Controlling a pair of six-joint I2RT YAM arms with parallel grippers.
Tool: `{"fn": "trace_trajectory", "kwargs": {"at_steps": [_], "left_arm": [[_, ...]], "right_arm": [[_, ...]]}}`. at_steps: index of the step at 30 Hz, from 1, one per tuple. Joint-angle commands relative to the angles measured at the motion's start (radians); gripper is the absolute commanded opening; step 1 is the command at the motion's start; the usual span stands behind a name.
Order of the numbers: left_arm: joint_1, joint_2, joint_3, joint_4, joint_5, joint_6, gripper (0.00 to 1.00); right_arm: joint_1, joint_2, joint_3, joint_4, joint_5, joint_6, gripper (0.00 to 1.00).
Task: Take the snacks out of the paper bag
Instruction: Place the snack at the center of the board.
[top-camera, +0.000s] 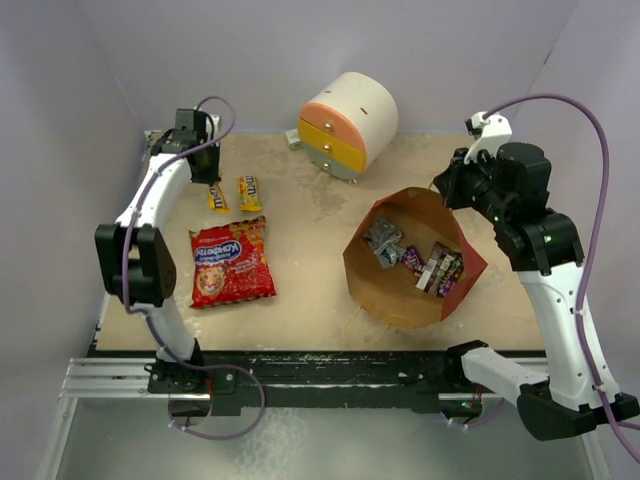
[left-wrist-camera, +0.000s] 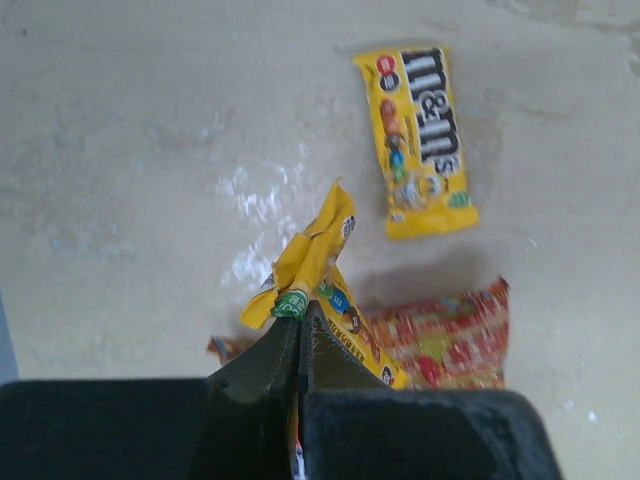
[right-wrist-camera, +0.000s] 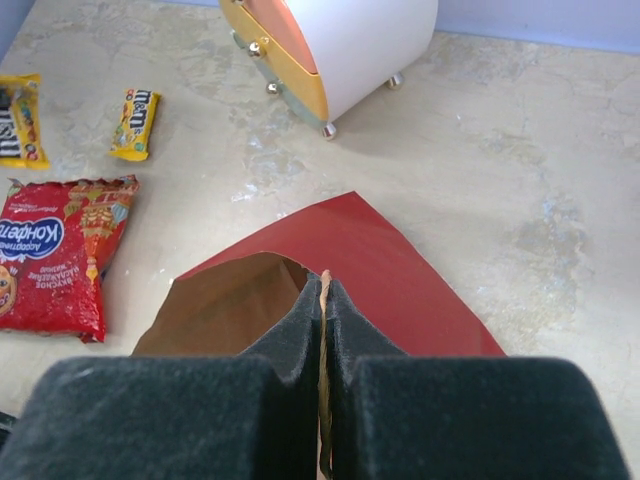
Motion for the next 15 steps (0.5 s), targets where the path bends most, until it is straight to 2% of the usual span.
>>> {"fn": "trace_trajectory", "kwargs": {"at_steps": [1,5,12,15], "left_arm": [[0.076,0.181,0.165,0.093,0.159,0.131,0.00],[0.142,0.304,0.266,0.084,0.331,0.129,0.00],[0.184,0.392,0.234,0.211,0.596,0.045,0.00],[0.183,0.419,0.217,0.227,0.632,0.022,0.00]], "right_arm": [[-0.001,0.013,0.065,0.041,0.011,-0.044,0.00],[-0.001,0.035,0.085,0.042,-0.006,-0.039,0.00],[-0.001,0.037,0.072,0.043,-0.010,-0.045,0.00],[-0.001,0.038,0.076,0.043,0.000,-0.049,0.00]]}}
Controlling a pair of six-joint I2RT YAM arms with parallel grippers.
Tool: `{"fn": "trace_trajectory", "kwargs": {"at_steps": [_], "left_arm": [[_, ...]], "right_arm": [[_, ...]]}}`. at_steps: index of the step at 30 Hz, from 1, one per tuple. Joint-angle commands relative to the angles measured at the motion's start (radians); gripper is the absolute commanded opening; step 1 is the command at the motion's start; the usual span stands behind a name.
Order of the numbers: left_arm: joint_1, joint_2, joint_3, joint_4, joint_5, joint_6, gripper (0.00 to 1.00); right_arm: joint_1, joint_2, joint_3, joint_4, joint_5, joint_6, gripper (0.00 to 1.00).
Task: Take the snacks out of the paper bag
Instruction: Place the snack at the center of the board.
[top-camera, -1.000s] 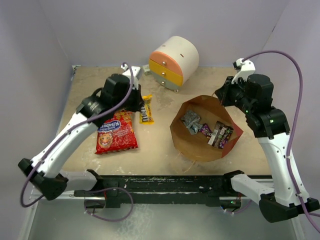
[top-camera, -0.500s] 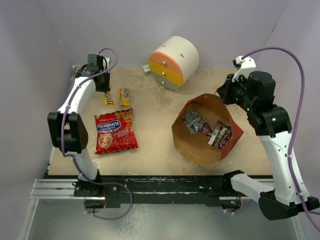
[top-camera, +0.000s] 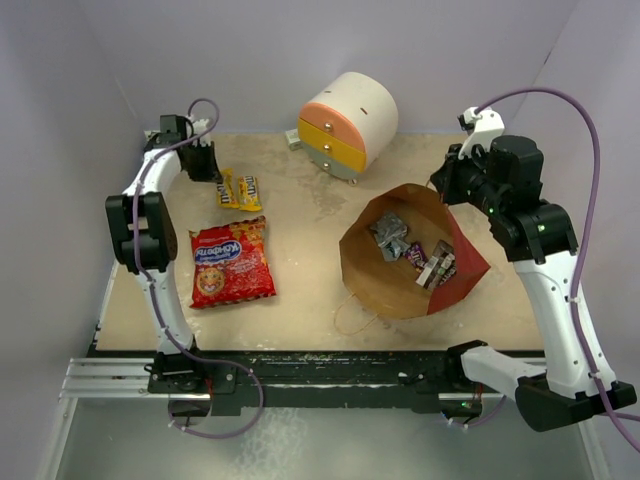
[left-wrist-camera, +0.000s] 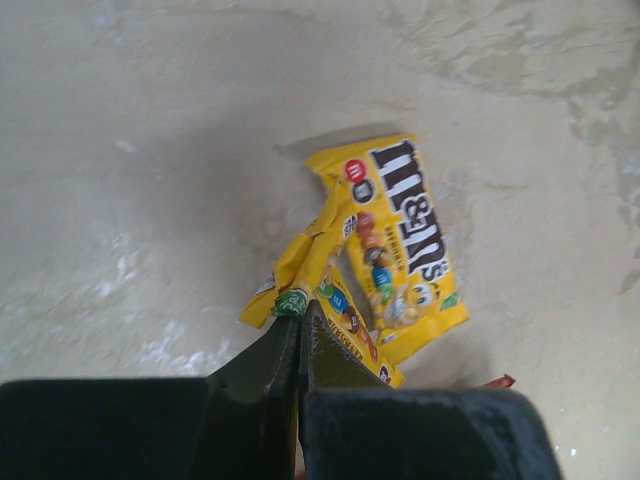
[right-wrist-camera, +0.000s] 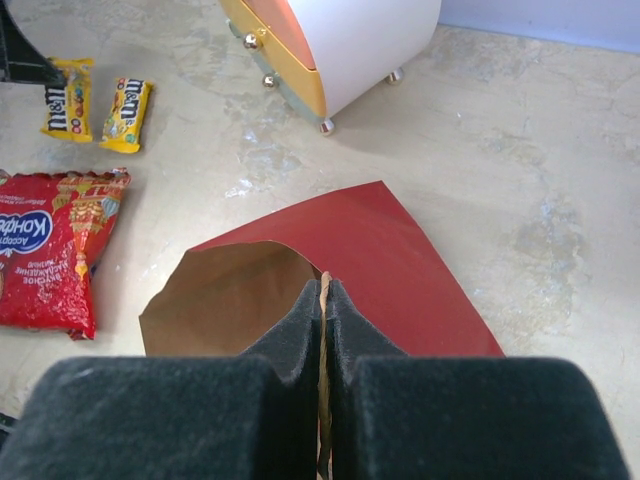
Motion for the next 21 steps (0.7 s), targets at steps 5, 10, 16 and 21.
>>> {"fn": "trace_trajectory", "kwargs": {"at_steps": [5,10,16,21], "left_arm": [[0.007,0.072,0.049,-0.015,0.067,-0.058,0.13],[0.028,-0.012,0.018,-0.018,-0.071,-0.055,0.59],[0.028,-0.195,-0.026,-0.133,-0.084,-0.162,0.72],[-0.008,-0.521,-0.386,-0.007,0.085,-0.340,0.72]], "right_arm": [[-0.001,-0.013,0.046,0.049,0.006,-0.023,0.00],[-0.001,-0.019,0.040,0.057,-0.007,-0.006,0.00],[-0.001,-0.027,0.041,0.056,-0.008,0.006,0.00],[-0.001,-0.059,0.006,0.073,0.002,0.013,0.00]]}}
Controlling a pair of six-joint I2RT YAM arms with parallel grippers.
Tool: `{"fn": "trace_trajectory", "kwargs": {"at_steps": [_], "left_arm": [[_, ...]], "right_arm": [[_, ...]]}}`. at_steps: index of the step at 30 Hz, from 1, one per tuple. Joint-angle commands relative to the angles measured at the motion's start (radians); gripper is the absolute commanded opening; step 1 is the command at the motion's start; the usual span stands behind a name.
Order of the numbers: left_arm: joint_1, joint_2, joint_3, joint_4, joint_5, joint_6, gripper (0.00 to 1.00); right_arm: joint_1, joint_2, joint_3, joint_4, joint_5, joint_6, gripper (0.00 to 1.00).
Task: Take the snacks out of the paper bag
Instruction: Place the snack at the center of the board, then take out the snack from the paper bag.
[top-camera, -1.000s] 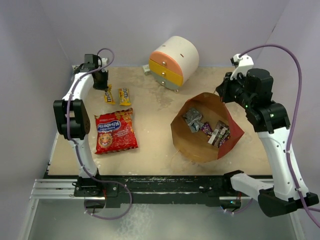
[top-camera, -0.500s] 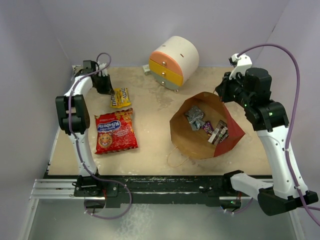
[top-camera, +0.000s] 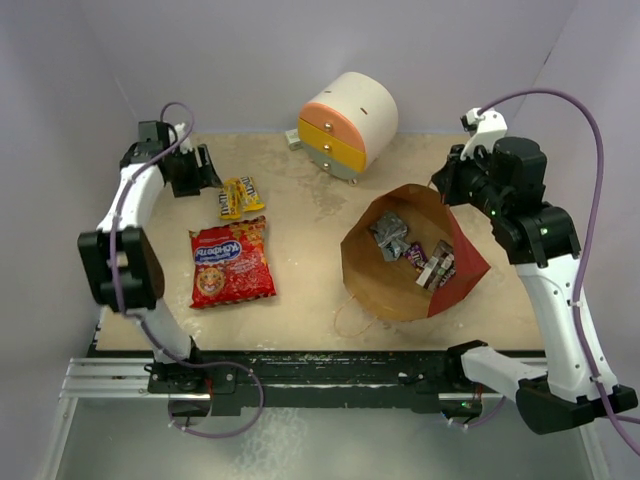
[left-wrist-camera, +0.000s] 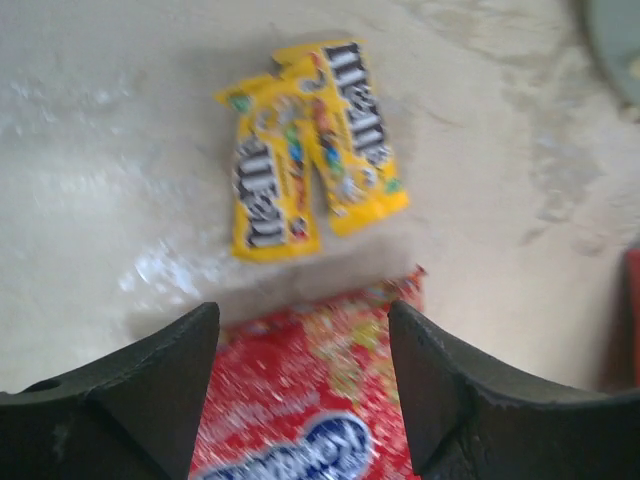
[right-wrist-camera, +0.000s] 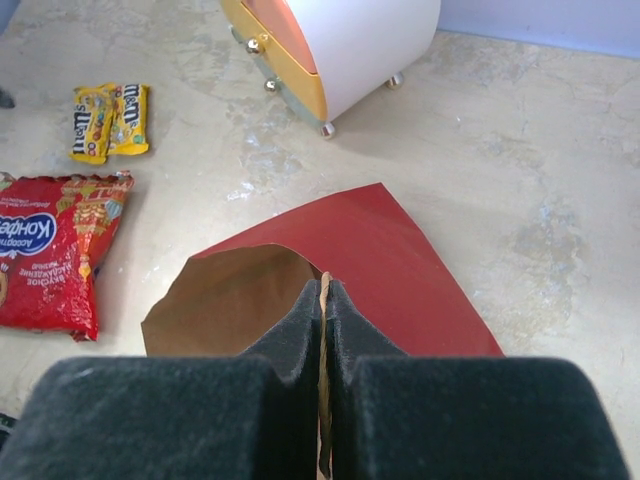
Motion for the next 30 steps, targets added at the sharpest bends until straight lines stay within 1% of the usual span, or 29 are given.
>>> {"fn": "trace_trajectory", "kwargs": {"at_steps": [1,3,5,8,12,16,19,20,21,22,25,27,30], "left_arm": [[-0.068,-0.349,-0.274,0.092,0.129,-0.180,0.72],[-0.155,-0.479,-0.393,0.111,0.125,-0.205,0.73],[-0.224,-0.579,-0.455,0.089,0.128,-0.244,0.73],[-0.274,-0.722,-0.535,0.106,0.172,-0.328,0.73],[-0.344,-0.855,-0.590,0.182,0.228,-0.438,0.74],[-0.435,-0.929,-0.610,0.275,0.214,-0.525,0.74],[-0.577,-0.933,-0.621,0.366,0.134,-0.540,0.75],[-0.661,-0.924,-0.609,0.385,0.096,-0.526,0.75],[-0.706,-0.908,-0.592,0.389,0.043,-0.503,0.75],[-0.804,-0.885,-0.569,0.389,-0.015,-0.465,0.75],[-1.010,-0.787,-0.483,0.377,-0.194,-0.367,0.75],[-1.130,-0.706,-0.436,0.392,-0.263,-0.310,0.75],[-1.234,-0.597,-0.406,0.456,-0.312,-0.247,0.73]], "right_arm": [[-0.001,-0.060,-0.004,0.077,0.002,0.015,0.00],[0.000,-0.072,-0.022,0.082,-0.004,0.027,0.00],[-0.001,-0.082,-0.039,0.081,-0.015,0.044,0.00],[-0.001,-0.092,-0.064,0.078,-0.043,0.082,0.00],[-0.001,-0.107,-0.104,0.071,-0.077,0.146,0.00],[-0.001,-0.118,-0.141,0.084,-0.117,0.234,0.00],[-0.001,-0.119,-0.173,0.100,-0.145,0.282,0.00],[-0.001,-0.118,-0.178,0.102,-0.157,0.293,0.00],[-0.001,-0.113,-0.179,0.103,-0.161,0.298,0.00],[-0.001,-0.104,-0.174,0.098,-0.168,0.302,0.00],[-0.001,-0.086,-0.145,0.068,-0.168,0.301,0.00],[-0.001,-0.080,-0.128,0.046,-0.173,0.291,0.00],[-0.001,-0.088,-0.126,0.024,-0.171,0.277,0.00]]}}
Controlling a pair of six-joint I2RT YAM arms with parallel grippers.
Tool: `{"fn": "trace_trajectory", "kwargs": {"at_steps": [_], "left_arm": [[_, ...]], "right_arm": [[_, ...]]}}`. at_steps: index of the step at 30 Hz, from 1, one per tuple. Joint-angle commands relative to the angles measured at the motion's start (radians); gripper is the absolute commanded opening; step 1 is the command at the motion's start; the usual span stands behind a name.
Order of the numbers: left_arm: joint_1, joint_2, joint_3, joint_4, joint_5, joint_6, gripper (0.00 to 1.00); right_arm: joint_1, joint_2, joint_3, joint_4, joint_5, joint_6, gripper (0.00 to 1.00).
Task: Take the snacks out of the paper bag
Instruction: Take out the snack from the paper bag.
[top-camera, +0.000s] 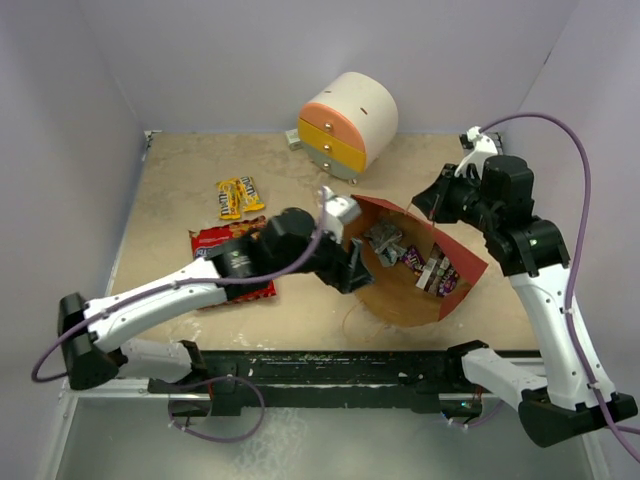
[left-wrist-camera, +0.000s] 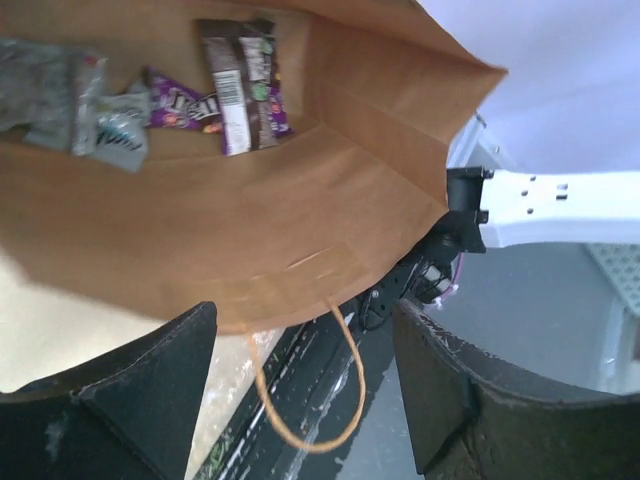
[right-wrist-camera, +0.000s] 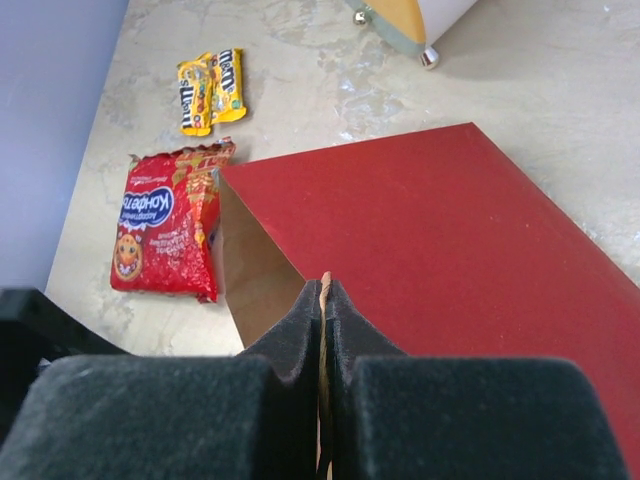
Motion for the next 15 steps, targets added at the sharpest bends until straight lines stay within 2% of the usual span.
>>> {"fn": "trace_trajectory", "kwargs": {"at_steps": [1,4,8,12,15], "left_arm": [[-0.128,0.125,0.055,0.163,-0.165,0.144,0.72],[-0.155,0.194,-0.021,0.366,-0.139,0.163,0.63],[-0.160,0.310,-0.078,0.555,-0.169,0.115,0.54],[-0.164,0.413,-0.080,0.692,-0.184,0.089,0.43],[-0.172,0.485,-0.095,0.777,-0.201,0.077,0.40]], "right_arm": [[-0.001,-0.015,0.038,-0.020,-0.023,0.000,0.00],[-0.001,-0.029,0.024,-0.032,-0.030,-0.002,0.00],[-0.001,-0.026,0.042,-0.038,-0.016,-0.022,0.00],[-0.001,-0.015,0.061,-0.047,-0.015,-0.020,0.00],[-0.001,-0.006,0.068,-0.040,-0.016,-0.016,0.00]]}}
